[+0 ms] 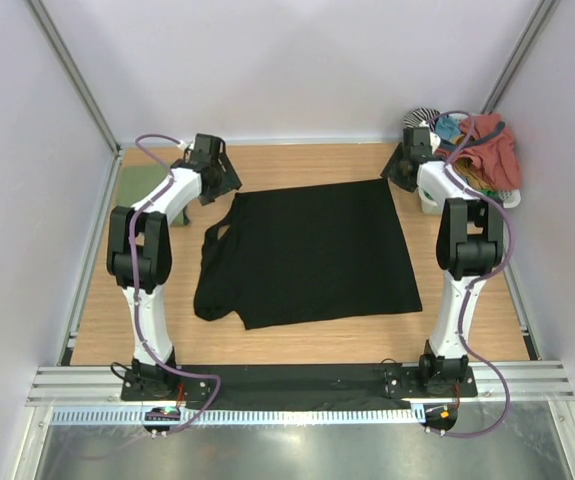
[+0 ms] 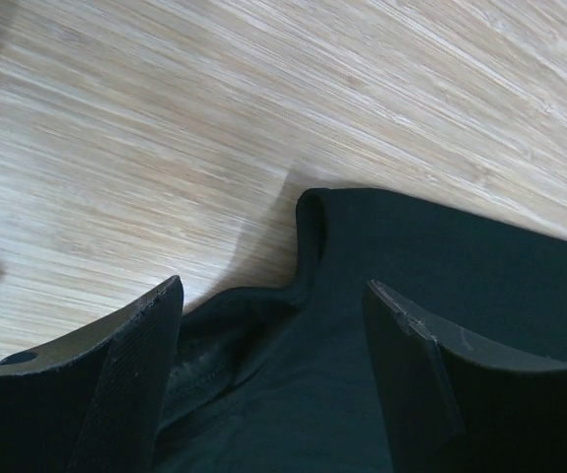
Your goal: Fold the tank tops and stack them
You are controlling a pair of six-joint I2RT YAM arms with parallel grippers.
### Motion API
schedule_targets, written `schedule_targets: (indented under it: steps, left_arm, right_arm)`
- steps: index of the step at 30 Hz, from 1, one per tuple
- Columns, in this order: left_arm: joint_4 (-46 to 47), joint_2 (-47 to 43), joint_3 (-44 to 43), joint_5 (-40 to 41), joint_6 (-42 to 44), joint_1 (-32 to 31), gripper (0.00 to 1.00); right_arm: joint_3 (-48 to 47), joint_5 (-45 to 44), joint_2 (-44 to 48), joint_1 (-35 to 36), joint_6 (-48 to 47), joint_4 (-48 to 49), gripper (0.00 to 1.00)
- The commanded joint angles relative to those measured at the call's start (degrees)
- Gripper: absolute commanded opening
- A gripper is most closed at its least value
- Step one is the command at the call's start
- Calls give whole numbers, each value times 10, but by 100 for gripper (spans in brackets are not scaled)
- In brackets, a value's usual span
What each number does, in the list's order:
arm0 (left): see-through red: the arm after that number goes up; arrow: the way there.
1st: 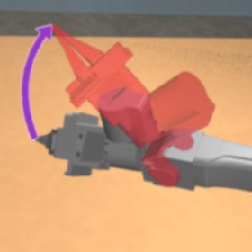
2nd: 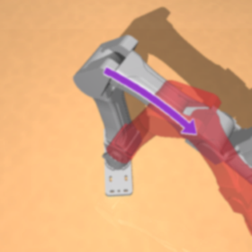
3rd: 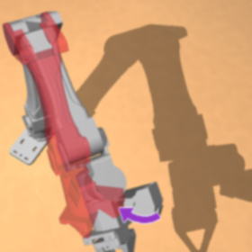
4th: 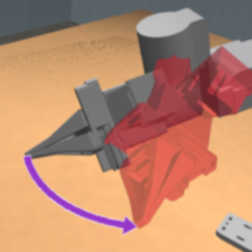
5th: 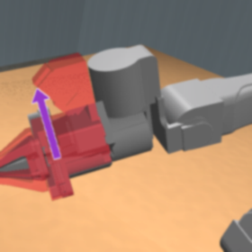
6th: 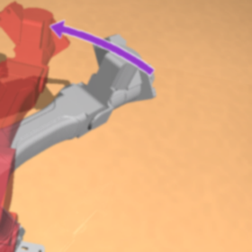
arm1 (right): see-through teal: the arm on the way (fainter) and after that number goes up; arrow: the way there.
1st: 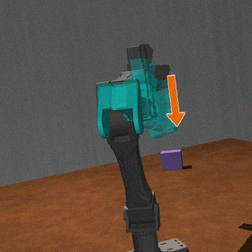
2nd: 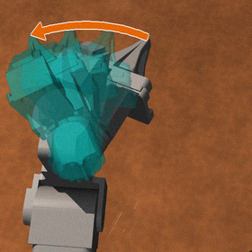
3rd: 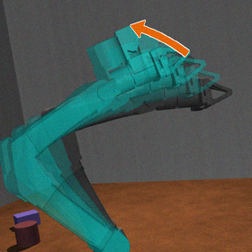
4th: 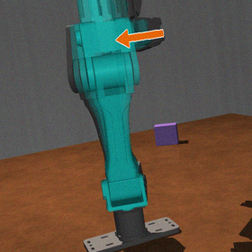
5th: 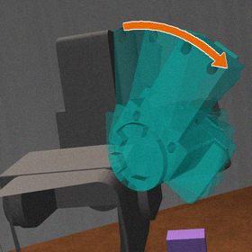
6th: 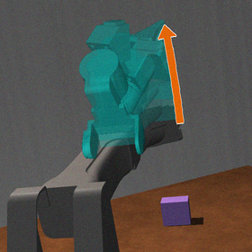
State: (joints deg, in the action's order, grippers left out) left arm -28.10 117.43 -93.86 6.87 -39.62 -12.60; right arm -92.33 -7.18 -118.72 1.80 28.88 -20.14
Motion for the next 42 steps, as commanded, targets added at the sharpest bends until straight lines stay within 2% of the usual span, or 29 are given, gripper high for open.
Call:
schedule_targets:
  steps: [1,13,17,25,27,28,31,38,40,42]
  left_arm:
    - [26,9,-1,-10,19,-2,74]
    - [58,52,-26,-56,27,-4,72]
    - [62,56,-28,-61,30,-6,73]
    - [64,40,-21,-60,33,-8,74]
    - [65,34,-19,-56,38,-10,75]
    - [64,31,-17,-54,38,-11,75]
    - [63,37,-20,-53,44,-14,73]
    - [60,59,-37,-59,45,-25,73]
    - [59,66,-44,-60,45,-30,68]
    - [59,75,-53,-58,45,-31,58]
  right_arm:
    - [-73,-35,-47,8,-17,-29,57]
    - [-205,-91,-152,22,-36,-54,58]
    - [-245,-89,-185,23,-38,-72,53]
    - [-205,-69,-185,24,-24,-52,46]
    - [-189,-66,-181,23,-24,-37,38]
    - [-187,-69,-180,25,-24,-35,22]
    - [-184,-74,-176,24,-27,-33,8]
    - [-170,-67,-165,25,-26,-20,2]
    - [-169,-64,-162,25,-25,-20,1]
    - [-167,-64,-159,25,-25,-19,1]
